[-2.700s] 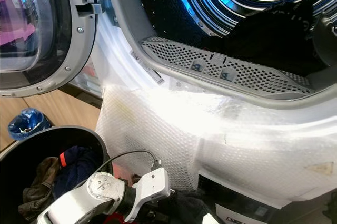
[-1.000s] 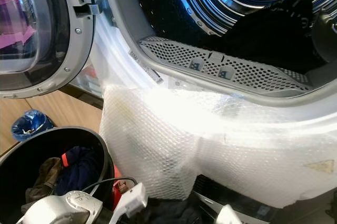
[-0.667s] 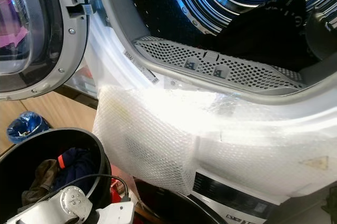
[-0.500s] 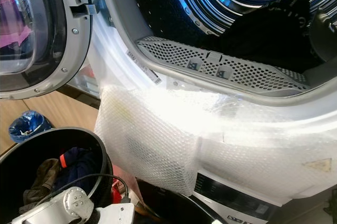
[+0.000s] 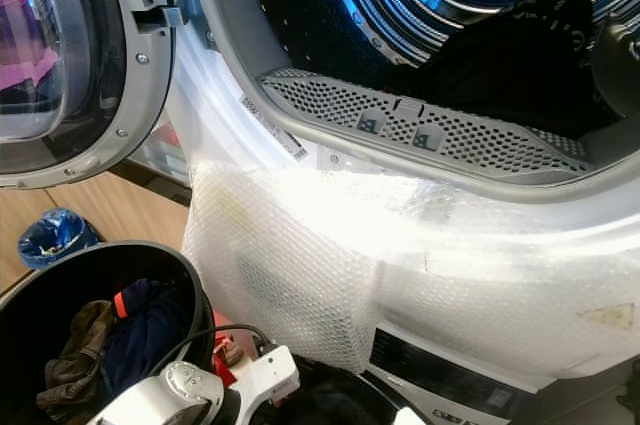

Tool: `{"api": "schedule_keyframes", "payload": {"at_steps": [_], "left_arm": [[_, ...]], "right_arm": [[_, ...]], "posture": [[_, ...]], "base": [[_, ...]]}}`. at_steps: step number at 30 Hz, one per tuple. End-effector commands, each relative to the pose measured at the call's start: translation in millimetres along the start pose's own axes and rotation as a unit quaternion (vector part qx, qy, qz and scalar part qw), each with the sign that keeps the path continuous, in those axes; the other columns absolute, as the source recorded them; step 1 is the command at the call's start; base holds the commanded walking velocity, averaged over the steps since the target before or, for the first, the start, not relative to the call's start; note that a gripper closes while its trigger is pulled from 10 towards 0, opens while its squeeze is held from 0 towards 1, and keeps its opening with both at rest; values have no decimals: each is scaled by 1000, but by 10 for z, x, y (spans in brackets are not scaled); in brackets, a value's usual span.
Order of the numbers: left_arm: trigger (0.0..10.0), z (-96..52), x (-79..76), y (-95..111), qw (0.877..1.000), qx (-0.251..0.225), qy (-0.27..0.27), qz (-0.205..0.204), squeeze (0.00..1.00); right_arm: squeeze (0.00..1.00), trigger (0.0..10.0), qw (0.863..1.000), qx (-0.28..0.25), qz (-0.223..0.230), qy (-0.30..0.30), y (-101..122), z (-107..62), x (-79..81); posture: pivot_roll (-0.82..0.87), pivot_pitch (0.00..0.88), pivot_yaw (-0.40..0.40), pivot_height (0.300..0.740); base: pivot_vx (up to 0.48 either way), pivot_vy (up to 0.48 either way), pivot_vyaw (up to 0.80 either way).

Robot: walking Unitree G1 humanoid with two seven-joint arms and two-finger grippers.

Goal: Clothes washing

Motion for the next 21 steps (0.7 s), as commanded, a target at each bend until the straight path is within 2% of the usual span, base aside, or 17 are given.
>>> {"api": "schedule_keyframes", "payload": {"at_steps": [1, 2, 6, 9, 13, 14, 21], "left_arm": [[0, 19, 67, 112, 999, -24, 22, -32, 0], [0, 55, 111, 140, 997, -30, 40, -54, 0], [0, 85, 146, 177, 995, -40, 56, -76, 0], [0, 139, 51, 298, 992, -66, 26, -105, 0], [0, 168, -24, 331, 991, -68, 10, -111, 0], [0, 167, -41, 336, 991, -69, 5, -111, 0], [0, 166, -72, 363, 990, -74, -5, -121, 0]], "right_arm": [[0, 10000, 1000, -4, 9, -4, 2, -30, 0], [0, 10000, 1000, -4, 14, -8, 1, -34, -12], [0, 10000, 1000, -6, 20, -12, 13, -40, -30], [0, 10000, 999, -4, 49, -3, 26, 25, 23], [0, 10000, 997, 2, 73, -17, -12, 182, 68], [0, 10000, 995, -10, 92, -34, 1, 233, 43], [0, 10000, 983, -73, 157, -57, 116, 320, 19]], "posture": [[27, 101, 14, 740], [27, 101, 14, 740], [27, 101, 14, 740], [21, 104, 13, 740], [23, 105, 6, 740], [23, 105, 6, 740], [23, 105, 5, 740]], "base": [[0, 0, 0], [0, 0, 0], [0, 0, 0], [0, 0, 0], [0, 0, 0], [0, 0, 0], [0, 0, 0]]}}
Point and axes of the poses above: a point about 5 cm out from each wrist's last joint towards the gripper, its own z axis pointing out of the wrist towards the gripper, its own y axis along the axis of the wrist's last joint, x = y × z, the point moved 3 cm from there along z, pointing out of the wrist towards the gripper, and after that the axes turned 5 degrees about z, right-handed, at the moved point
